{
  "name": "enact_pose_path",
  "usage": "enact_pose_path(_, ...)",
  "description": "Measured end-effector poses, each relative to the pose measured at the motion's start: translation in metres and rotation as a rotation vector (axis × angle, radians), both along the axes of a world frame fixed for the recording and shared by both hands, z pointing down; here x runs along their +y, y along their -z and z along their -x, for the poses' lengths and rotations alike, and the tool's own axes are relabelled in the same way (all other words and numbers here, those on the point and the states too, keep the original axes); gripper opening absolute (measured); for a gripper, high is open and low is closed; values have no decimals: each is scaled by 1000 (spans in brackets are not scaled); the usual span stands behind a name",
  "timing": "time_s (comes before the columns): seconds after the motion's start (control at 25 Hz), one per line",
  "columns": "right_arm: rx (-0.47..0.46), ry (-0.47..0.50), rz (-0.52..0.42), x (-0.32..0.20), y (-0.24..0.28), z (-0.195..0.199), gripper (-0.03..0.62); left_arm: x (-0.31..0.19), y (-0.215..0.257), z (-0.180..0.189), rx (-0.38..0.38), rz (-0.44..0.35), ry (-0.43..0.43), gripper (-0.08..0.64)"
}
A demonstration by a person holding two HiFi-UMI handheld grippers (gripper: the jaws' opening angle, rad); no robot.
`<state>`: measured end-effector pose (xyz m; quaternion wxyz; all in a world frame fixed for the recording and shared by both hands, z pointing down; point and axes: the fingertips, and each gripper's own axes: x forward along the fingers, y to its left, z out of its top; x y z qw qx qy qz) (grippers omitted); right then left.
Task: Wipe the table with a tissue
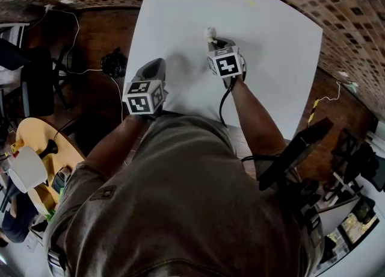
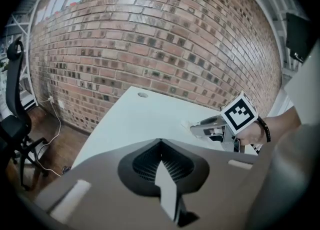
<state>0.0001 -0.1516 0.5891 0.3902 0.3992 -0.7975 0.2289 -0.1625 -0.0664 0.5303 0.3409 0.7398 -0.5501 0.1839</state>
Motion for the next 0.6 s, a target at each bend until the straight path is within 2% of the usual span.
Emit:
enact_pose_path(0.32,-14,-78,-39,12,23,-19,37,-1,1,-5,24,-17,-36,2)
enact_pose_path(0.6,-15,-180,-80,50,50,-59,37,-5,3,-41,68,-52,-122,2)
